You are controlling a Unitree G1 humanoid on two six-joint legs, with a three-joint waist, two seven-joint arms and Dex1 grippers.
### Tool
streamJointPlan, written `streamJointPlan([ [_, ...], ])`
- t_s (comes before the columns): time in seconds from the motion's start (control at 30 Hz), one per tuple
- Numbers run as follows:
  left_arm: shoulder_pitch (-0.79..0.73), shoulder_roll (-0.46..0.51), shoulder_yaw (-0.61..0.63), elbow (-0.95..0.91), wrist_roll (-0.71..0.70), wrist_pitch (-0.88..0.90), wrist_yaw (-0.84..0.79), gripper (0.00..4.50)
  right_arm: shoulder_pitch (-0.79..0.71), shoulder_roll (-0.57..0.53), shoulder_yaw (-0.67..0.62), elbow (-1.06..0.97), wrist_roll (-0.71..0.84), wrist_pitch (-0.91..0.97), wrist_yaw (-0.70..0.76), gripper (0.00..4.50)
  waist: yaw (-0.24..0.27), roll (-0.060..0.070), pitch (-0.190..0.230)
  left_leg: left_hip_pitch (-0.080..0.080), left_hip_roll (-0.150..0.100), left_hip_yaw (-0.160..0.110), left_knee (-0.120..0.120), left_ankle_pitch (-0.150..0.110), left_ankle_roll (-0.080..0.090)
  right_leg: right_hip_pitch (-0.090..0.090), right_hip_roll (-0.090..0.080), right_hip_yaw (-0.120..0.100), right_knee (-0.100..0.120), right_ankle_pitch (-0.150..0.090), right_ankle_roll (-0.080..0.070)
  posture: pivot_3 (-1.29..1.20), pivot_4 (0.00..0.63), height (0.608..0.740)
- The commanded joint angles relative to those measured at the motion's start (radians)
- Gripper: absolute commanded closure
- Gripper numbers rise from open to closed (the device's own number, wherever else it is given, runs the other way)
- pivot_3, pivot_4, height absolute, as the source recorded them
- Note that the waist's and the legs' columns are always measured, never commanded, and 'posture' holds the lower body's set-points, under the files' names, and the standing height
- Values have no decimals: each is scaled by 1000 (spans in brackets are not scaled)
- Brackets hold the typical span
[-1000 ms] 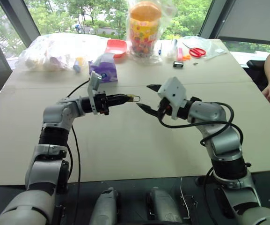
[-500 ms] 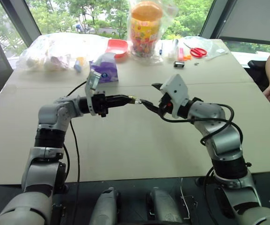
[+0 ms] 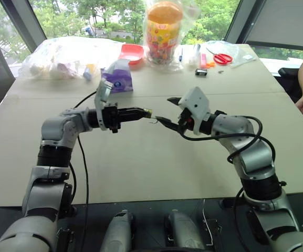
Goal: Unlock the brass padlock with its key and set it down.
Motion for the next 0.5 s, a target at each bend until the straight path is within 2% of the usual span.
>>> streamJointPlan([
  [0.03, -14, -4, 5, -1, 2, -32, 2, 4497, 13, -16, -14, -57, 30, -2, 8, 936, 0, 0, 0, 0, 0, 0, 0, 0, 0, 0, 0, 0, 0, 0, 0, 0, 150, 740],
  [0.17, -14, -15, -9, 17, 6, -33, 6, 4497, 46, -67, -39, -54, 8, -6, -7, 936, 0, 0, 0, 0, 0, 0, 0, 0, 0, 0, 0, 0, 0, 0, 0, 0, 150, 740],
  [0.23, -4, -43, -22, 46, 8, -9, 25, 4497, 83, -169, -34, -56, -63, -8, -8, 936, 6, 0, 0, 0, 0, 0, 0, 0, 0, 0, 0, 0, 0, 0, 0, 0, 150, 740],
  [0.3, 7, -61, -40, 66, 18, 3, 34, 4497, 99, -225, -24, -67, -94, -1, -15, 936, 6, 0, 0, 0, -1, 0, 0, 0, 1, 1, -1, 0, -2, 0, 0, 0, 150, 740],
  [0.4, -6, -132, -54, 154, 62, 10, 140, 4497, 140, -245, -58, -184, 16, 108, 37, 936, 3, 0, 0, 0, -1, 0, 0, -1, 2, 2, -1, 0, -4, 0, 1, 0, 150, 740],
  [0.5, -21, -205, -19, 217, 45, 52, 219, 4497, 171, -273, -73, -286, 96, 230, 71, 936, 0, 0, 0, 0, 0, 0, 0, -1, 2, 1, 1, 0, -4, 0, 1, 0, 150, 740],
])
